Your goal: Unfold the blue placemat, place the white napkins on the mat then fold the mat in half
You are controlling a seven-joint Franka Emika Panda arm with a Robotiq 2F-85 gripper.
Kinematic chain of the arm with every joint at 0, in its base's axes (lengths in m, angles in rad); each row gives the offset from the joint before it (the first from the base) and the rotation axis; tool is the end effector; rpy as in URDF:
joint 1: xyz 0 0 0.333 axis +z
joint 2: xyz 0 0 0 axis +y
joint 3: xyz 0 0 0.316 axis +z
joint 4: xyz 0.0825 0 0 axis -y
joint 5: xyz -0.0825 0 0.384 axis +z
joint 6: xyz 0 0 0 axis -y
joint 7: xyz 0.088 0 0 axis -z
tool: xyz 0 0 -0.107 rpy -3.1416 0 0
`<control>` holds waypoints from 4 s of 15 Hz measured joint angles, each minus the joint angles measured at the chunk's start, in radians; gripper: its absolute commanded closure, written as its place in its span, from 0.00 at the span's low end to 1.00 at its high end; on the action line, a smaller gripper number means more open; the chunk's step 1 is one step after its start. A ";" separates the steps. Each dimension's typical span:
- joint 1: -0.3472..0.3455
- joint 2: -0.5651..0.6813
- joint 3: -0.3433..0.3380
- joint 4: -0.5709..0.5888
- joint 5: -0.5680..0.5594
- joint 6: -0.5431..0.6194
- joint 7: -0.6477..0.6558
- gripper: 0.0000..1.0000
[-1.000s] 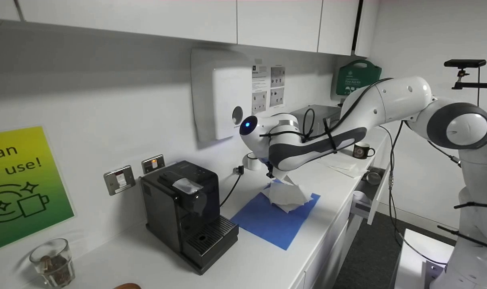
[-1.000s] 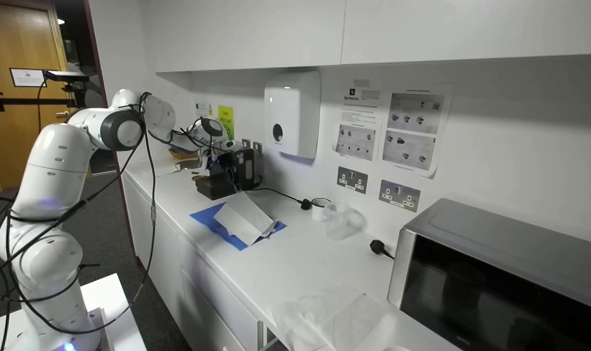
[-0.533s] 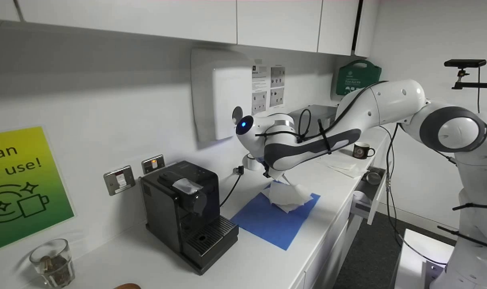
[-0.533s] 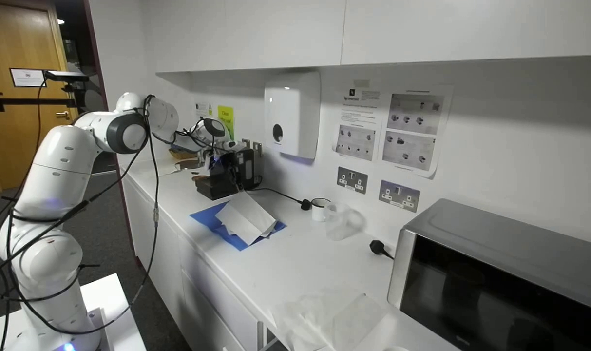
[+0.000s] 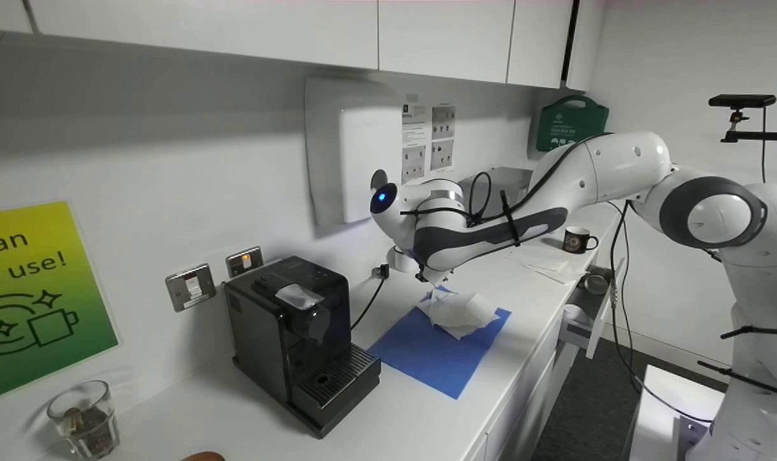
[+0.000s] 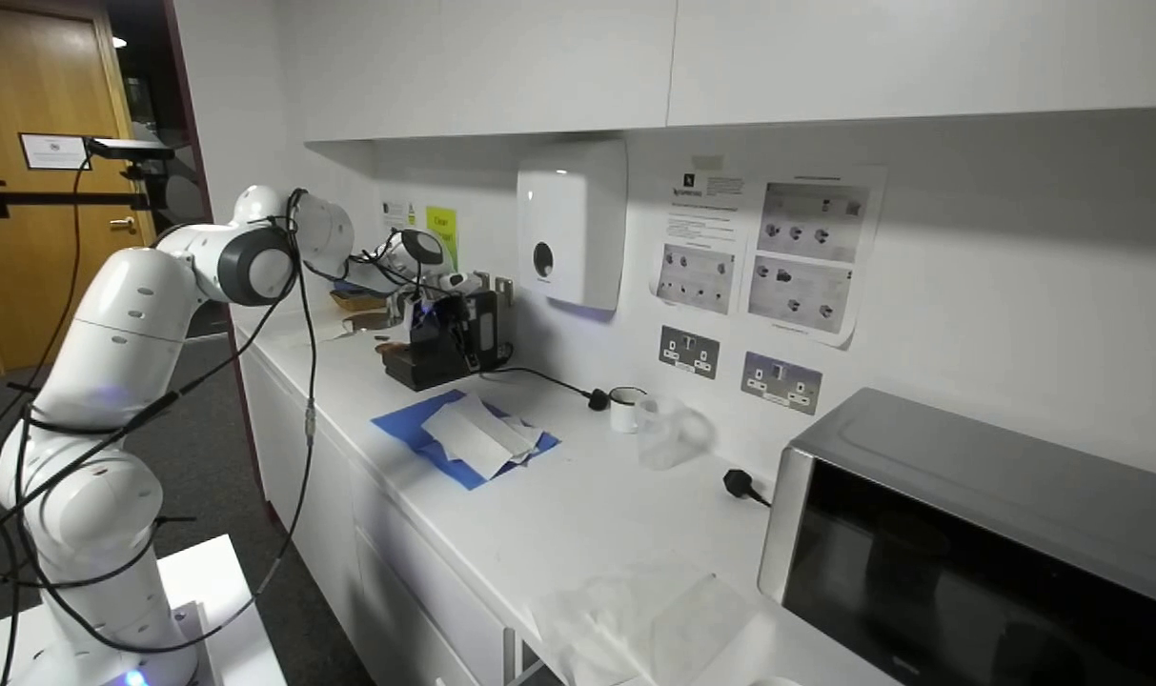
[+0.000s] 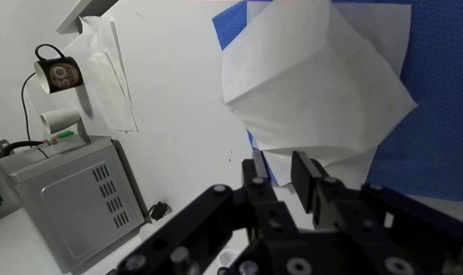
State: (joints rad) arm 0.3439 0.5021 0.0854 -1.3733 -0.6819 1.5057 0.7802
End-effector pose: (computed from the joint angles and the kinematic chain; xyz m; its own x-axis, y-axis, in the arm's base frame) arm 0.6391 0.2027 0.4243 0.9662 -0.2070 0.1534 -0.2565 -0.7163 0.6489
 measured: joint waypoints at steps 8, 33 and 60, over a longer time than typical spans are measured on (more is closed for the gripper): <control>0.001 0.010 -0.005 0.028 -0.002 -0.011 -0.005 0.00; -0.137 -0.488 0.007 -0.709 0.570 0.452 -0.438 0.00; 0.009 -0.232 0.124 -0.404 0.393 0.180 -0.425 0.00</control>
State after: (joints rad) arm 0.3534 0.2702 0.2093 -1.7777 -0.2894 1.6852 0.3549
